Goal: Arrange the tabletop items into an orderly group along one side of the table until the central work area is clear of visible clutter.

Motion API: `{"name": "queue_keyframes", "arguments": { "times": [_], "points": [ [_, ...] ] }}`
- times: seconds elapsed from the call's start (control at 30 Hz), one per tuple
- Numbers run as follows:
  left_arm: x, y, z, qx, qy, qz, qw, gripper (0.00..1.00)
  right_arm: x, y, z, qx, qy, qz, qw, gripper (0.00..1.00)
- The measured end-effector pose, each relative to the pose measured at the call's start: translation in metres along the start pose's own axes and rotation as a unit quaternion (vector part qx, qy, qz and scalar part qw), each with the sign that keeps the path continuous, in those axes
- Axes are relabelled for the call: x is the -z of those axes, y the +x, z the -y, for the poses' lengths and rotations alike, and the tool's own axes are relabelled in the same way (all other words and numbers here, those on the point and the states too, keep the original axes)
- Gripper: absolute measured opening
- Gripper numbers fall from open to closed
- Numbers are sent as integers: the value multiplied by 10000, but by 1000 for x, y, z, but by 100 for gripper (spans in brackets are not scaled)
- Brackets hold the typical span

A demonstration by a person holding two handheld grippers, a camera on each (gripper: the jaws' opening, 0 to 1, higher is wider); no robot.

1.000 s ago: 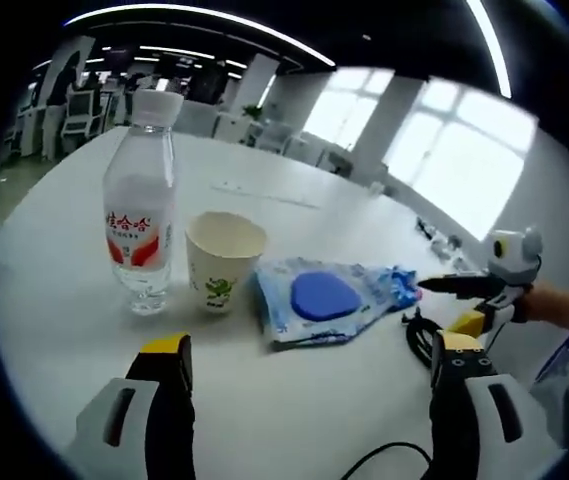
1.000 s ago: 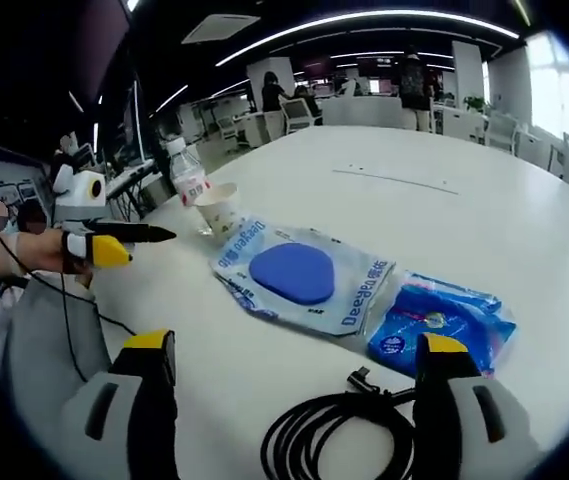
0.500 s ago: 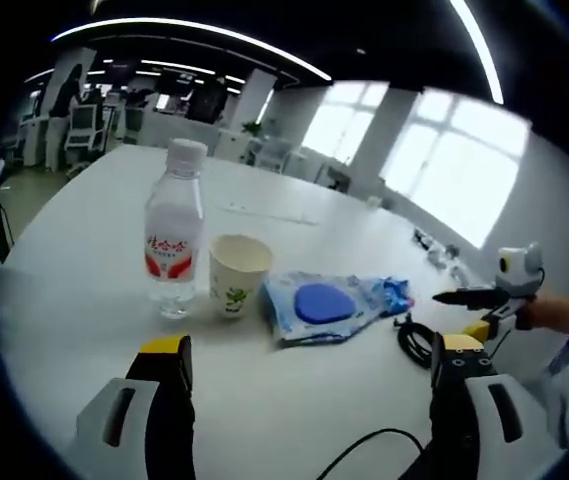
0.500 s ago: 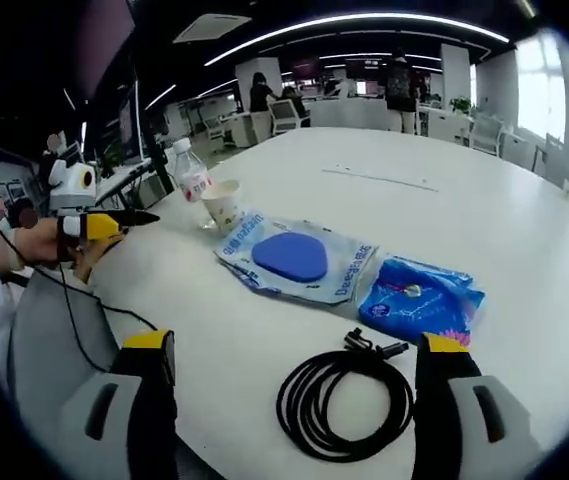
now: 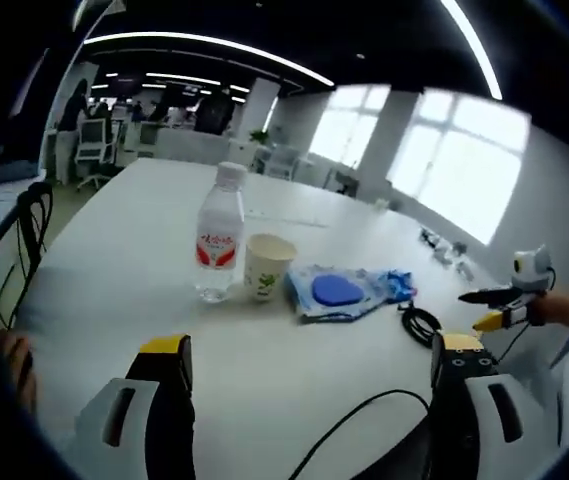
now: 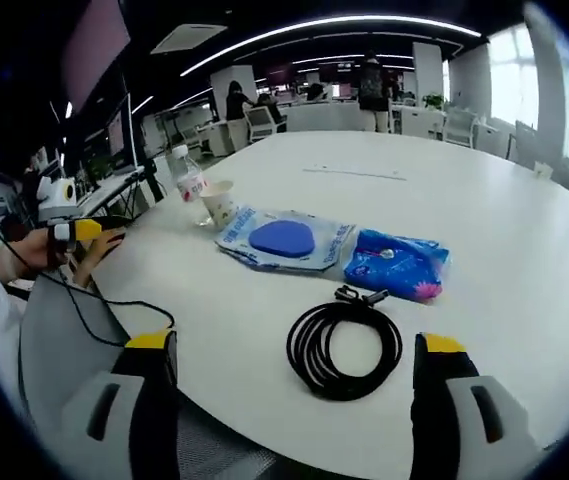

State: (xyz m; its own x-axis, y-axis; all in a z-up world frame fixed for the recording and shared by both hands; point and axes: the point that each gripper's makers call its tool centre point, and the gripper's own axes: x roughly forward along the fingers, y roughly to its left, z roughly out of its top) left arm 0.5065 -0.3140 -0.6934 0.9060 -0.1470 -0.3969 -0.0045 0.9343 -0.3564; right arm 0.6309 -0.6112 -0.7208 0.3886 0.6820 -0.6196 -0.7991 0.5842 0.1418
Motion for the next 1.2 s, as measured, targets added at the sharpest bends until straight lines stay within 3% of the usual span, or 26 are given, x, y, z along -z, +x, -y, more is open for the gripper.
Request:
{"name": "queue_keyframes", "arguments": {
  "times": [0.13,0.3,0.57,1.2],
  "points": [
    [7,-8,-1,-54,66,-41,10000,96,6,-11,0,82,82,69,9999,97],
    [-1,-5,7,-33,332,3,9994,95,14,-25,-1,125,146,135,9997,96],
    [11,-6,4,-180,467,-143,9986,94,11,-29,0,156,421,512,9977,96],
    [11,-8,-7,-314,240,-107,9992,93,2,-21,0,142,333,194,9992,94]
  ]
}}
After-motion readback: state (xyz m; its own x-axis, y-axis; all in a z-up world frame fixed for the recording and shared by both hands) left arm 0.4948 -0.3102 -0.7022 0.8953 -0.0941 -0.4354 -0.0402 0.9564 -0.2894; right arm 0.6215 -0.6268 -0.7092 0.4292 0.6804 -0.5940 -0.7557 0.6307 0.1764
